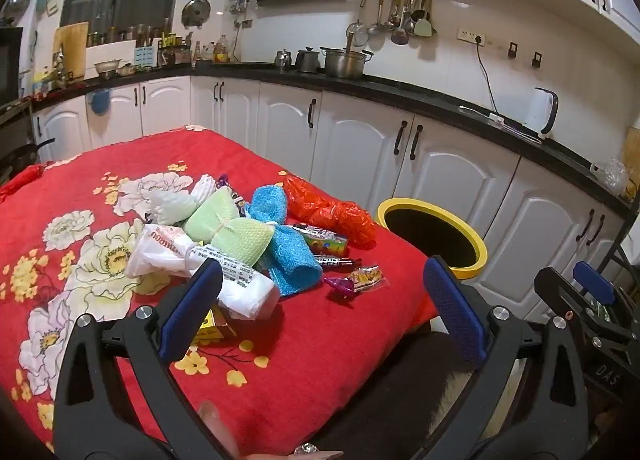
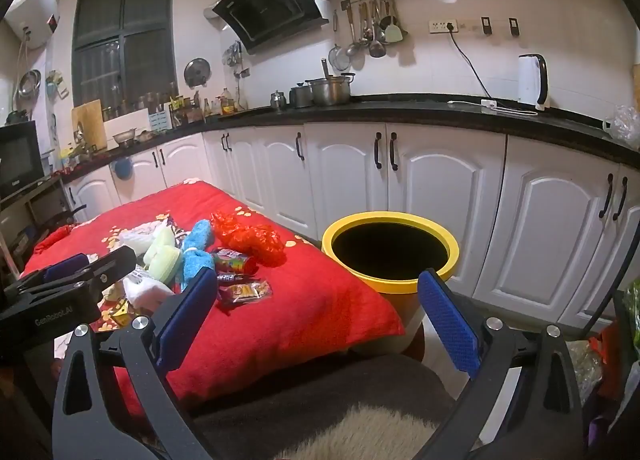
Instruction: Collect trash
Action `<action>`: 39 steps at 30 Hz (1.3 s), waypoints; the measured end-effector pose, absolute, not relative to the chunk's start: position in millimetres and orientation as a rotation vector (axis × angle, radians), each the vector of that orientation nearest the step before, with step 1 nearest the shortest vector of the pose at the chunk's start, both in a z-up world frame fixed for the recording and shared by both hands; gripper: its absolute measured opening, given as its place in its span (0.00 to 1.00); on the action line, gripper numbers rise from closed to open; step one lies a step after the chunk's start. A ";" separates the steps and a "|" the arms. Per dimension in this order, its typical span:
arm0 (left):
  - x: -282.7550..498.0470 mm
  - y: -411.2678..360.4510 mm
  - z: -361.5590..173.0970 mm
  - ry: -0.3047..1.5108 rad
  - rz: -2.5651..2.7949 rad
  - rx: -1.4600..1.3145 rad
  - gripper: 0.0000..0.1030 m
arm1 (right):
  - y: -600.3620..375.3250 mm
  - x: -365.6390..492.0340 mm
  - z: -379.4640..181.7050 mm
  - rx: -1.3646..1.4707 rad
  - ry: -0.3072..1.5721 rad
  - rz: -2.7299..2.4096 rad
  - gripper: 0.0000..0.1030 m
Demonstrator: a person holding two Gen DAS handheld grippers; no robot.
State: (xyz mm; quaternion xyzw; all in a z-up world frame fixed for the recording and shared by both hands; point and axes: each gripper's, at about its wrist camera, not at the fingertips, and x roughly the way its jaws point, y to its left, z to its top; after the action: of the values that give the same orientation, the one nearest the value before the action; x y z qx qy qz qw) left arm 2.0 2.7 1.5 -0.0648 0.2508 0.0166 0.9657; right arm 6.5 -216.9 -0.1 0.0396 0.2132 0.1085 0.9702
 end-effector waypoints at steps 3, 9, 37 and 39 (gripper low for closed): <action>1.1 0.8 1.3 0.505 0.034 -0.132 0.90 | -217.0 6.3 -0.1 0.080 0.430 0.220 0.94; 0.2 1.5 2.8 0.502 0.035 -0.133 0.90 | -216.7 6.0 -0.1 0.078 0.429 0.219 0.94; -4.5 19.6 7.8 0.481 0.072 -0.182 0.90 | -210.8 9.2 1.6 0.051 0.431 0.267 0.94; -3.9 26.3 8.1 0.477 0.085 -0.196 0.90 | -204.6 8.8 2.8 0.036 0.433 0.292 0.94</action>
State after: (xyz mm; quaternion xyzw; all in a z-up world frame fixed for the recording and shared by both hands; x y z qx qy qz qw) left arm -3.9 26.3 8.1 -0.0969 0.2357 0.0418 0.9661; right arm 8.8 -204.6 2.8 0.0177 0.2140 0.1441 0.9660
